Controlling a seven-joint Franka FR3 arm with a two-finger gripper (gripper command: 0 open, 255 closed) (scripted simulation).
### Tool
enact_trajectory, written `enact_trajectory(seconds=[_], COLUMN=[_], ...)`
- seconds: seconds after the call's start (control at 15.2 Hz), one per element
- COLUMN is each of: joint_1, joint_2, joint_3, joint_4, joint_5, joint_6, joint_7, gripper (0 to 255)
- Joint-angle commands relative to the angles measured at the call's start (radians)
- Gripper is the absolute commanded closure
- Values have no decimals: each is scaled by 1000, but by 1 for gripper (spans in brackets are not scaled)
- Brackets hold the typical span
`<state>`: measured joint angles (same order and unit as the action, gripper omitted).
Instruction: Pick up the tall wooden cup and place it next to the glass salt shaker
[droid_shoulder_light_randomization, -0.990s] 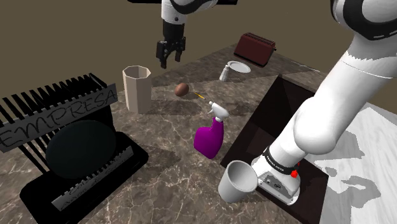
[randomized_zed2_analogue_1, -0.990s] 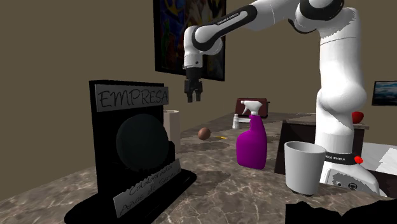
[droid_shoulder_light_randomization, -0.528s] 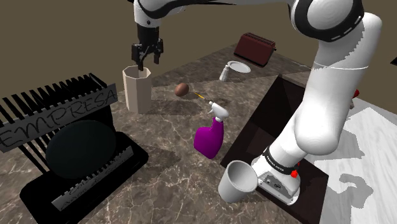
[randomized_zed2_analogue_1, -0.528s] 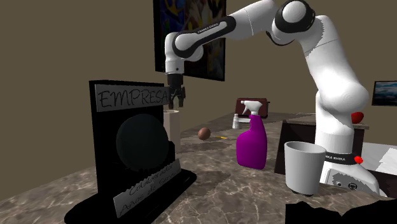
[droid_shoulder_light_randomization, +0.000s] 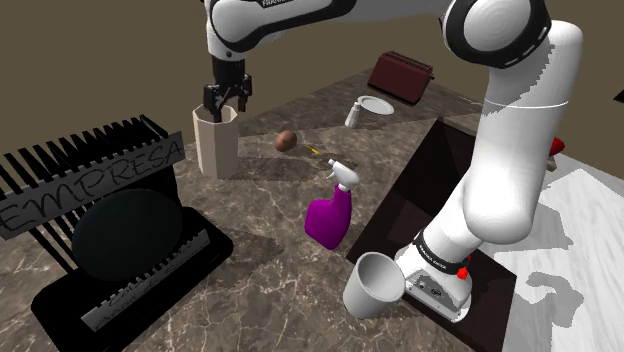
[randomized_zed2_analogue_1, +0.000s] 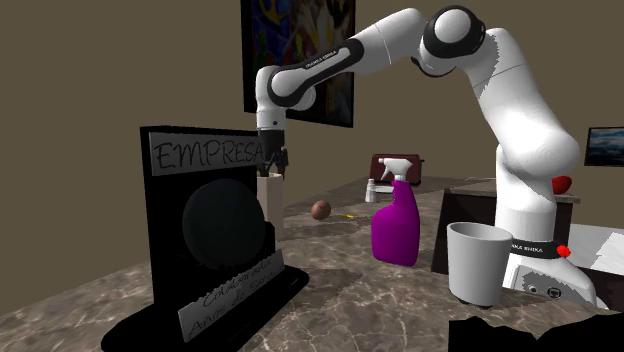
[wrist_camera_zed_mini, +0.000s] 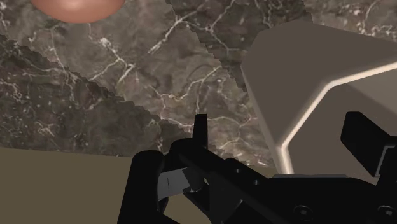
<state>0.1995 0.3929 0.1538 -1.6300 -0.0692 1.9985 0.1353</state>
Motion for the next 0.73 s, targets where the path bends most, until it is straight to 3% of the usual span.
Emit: enact_trajectory(seconds=[0.0, 0.46, 0.53, 0.66], joint_1=[0, 0, 0, 0], joint_2=[4, 4, 4, 4], joint_3=[-1, -1, -1, -1], joint_4=[-4, -4, -4, -4], joint_5=[-1, -1, -1, -1], joint_6=[9, 9, 9, 9], joint_7=[0, 0, 0, 0], gripper=[0, 0, 255, 255])
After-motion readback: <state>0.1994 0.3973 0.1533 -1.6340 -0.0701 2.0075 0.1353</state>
